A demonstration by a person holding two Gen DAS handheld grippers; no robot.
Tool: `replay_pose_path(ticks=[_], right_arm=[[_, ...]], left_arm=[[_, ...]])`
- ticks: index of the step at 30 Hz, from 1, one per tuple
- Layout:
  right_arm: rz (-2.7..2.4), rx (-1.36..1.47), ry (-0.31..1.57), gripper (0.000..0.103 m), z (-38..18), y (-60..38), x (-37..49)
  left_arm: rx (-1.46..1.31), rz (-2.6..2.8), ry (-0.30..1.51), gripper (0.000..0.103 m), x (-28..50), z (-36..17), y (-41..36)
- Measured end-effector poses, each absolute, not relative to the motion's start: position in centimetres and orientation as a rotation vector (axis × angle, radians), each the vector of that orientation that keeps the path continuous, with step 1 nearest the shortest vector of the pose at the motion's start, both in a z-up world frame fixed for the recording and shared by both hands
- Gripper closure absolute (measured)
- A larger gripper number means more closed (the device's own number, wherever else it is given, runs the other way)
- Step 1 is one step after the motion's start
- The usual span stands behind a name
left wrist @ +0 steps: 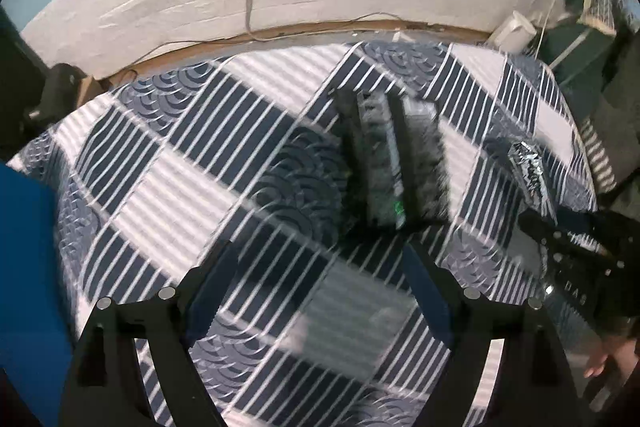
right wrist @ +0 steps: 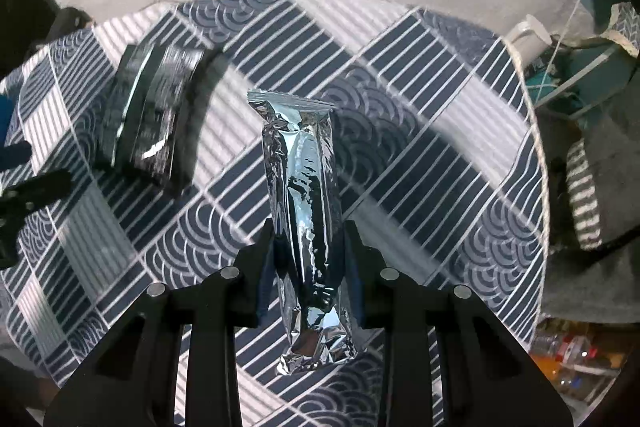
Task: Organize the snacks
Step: 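Grasp the silver foil bar with the right tool while the left tool grasps the black bar pack, then carry the black pack and silver bar over the box with both tools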
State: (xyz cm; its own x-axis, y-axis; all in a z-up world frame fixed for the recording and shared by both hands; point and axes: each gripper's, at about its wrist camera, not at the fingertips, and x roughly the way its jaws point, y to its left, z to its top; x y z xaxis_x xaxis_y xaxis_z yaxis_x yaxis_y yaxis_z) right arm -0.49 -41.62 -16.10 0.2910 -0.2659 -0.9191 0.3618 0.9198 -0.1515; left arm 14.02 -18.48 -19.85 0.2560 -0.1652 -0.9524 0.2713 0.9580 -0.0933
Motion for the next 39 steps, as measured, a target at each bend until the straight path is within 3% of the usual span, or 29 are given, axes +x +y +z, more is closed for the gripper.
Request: replay_pose_path(ticks=[11,24,27,30,39], right_arm=[[-0.508,-0.003,1.196,0.074,-13.8,-45.8,-0.6],[-0.480,0.071,1.123,0.074,-11.8,-41.8,-2.5],[-0.474,0.071,1.123,0.074,-11.8,-41.7,-2.6],[-0.468,0.075,1.128,0.074,-12.0,-41.7,-2.7],[-0.431,0.063,1.128,0.074,-11.3,-39.7,-3.2]], left_arm=[[0.076,-0.313,1.308,0.017,16.0,-20.7,-23.4],[0.100,-0.292,1.350,0.017,17.2,-23.4,-25.6],[0.095,-0.287,1.336,0.036,17.1,-23.1,-25.4],[0.076,-0.300,1.335,0.041,16.8,-22.7,-24.5],[0.128,-0.323,1.280,0.041,15.1,-20.1,-22.2]])
